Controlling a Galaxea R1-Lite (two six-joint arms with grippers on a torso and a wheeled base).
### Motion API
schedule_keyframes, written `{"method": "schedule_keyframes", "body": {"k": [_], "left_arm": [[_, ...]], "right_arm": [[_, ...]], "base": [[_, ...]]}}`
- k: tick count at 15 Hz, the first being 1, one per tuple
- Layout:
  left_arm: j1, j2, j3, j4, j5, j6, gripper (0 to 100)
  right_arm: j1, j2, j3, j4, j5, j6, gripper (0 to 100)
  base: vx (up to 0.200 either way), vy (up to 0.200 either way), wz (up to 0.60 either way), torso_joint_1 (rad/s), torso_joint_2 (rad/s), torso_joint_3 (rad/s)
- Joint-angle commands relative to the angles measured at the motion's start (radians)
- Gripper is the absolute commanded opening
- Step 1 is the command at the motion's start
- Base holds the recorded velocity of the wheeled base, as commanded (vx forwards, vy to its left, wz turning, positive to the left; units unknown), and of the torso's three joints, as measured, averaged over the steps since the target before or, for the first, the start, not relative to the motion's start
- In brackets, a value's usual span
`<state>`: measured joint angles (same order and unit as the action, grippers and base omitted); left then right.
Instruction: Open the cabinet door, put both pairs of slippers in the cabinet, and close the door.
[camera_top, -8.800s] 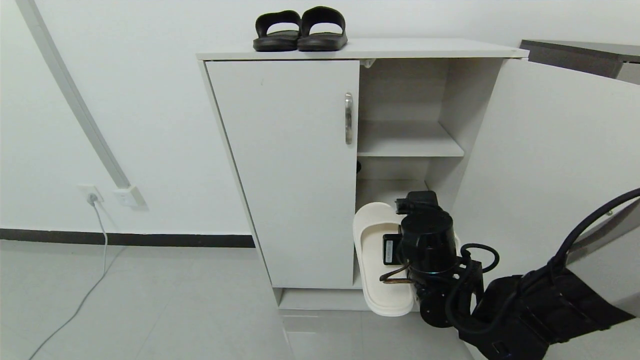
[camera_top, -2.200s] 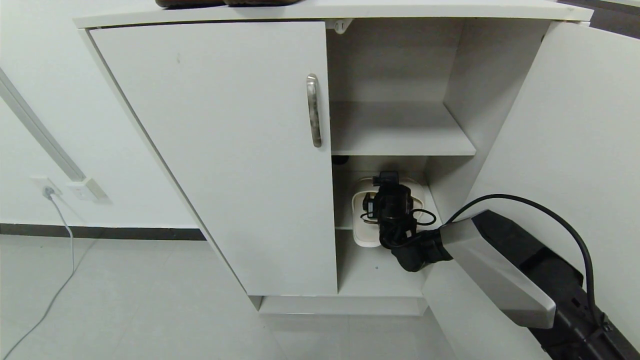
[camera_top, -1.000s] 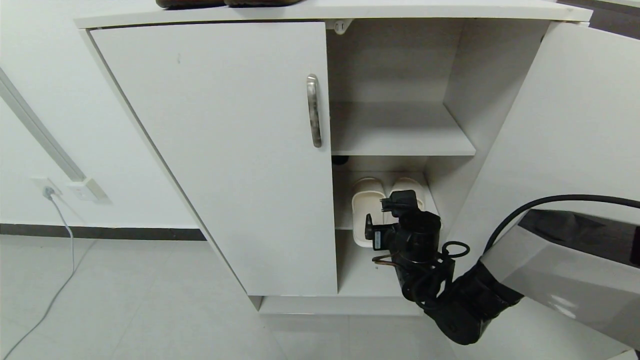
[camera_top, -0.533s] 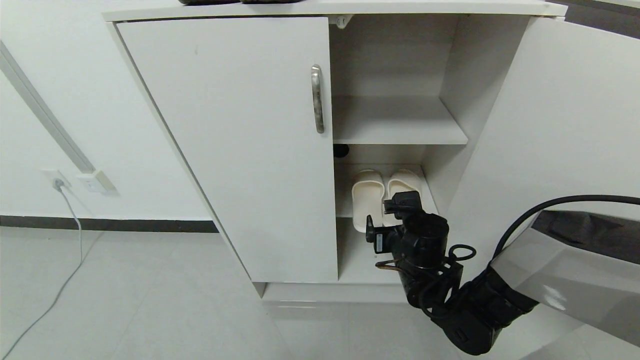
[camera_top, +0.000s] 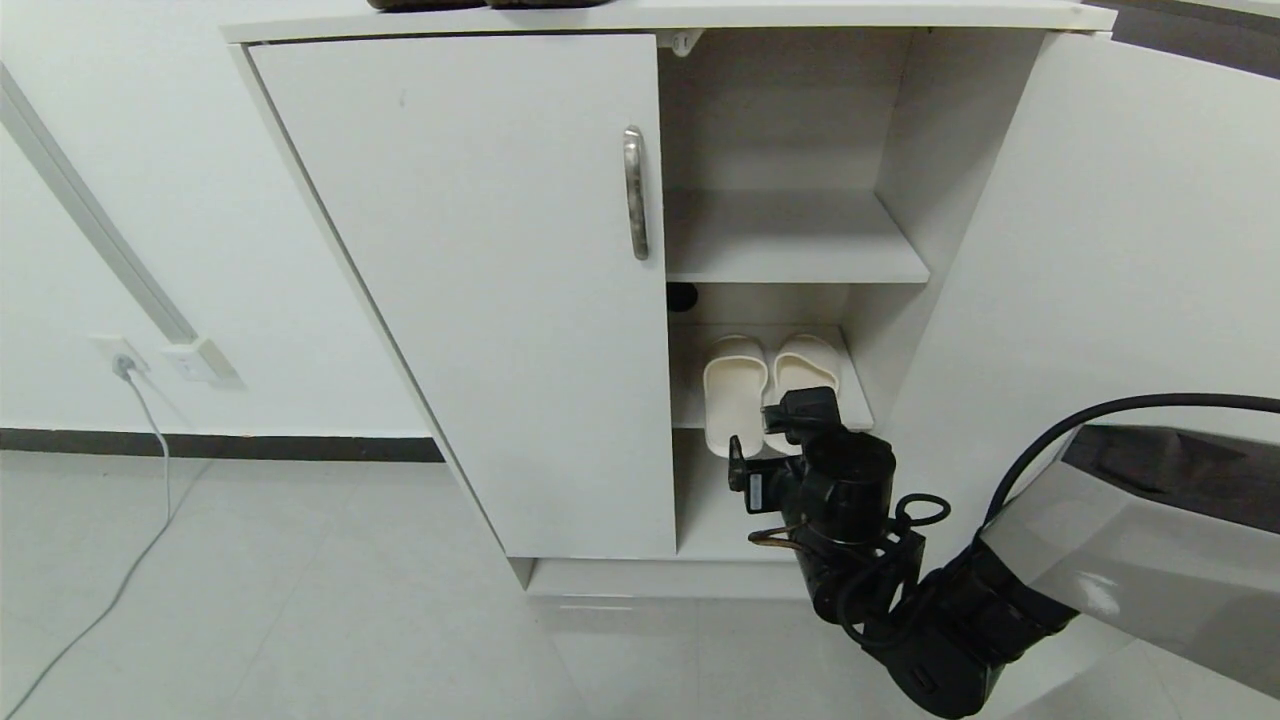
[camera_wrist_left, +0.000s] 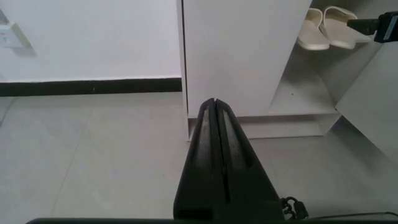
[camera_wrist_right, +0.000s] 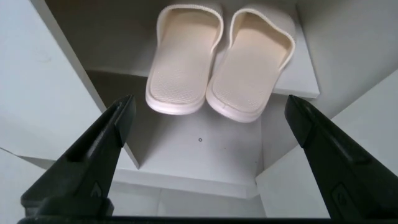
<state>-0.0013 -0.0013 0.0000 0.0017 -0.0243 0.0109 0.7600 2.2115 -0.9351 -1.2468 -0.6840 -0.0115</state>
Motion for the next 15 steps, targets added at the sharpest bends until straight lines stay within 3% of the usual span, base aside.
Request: {"method": "schedule_keyframes", "body": {"k": [1,9,15], "left_arm": [[0.000,0.001,0.000,0.000,0.000,0.000,0],[0.000,0.001,0.000,0.000,0.000,-0.002,0],[0.000,0.001,0.000,0.000,0.000,0.003,0]], "right_arm": [[0.001,0.001,0.001,0.000,0.000,-0.001,100],[-0.004,-0.022,0.018,0.004,0.000,-0.004,100],[-0.001,-0.105,0.107,0.013,0.029,-0.016,100]], "base": [[0.000,0.000,0.00,0.012,0.00,0.066],[0.000,0.000,0.00,0.004,0.00,0.187],[0.000,0.000,0.00,0.000,0.00,0.018]]}}
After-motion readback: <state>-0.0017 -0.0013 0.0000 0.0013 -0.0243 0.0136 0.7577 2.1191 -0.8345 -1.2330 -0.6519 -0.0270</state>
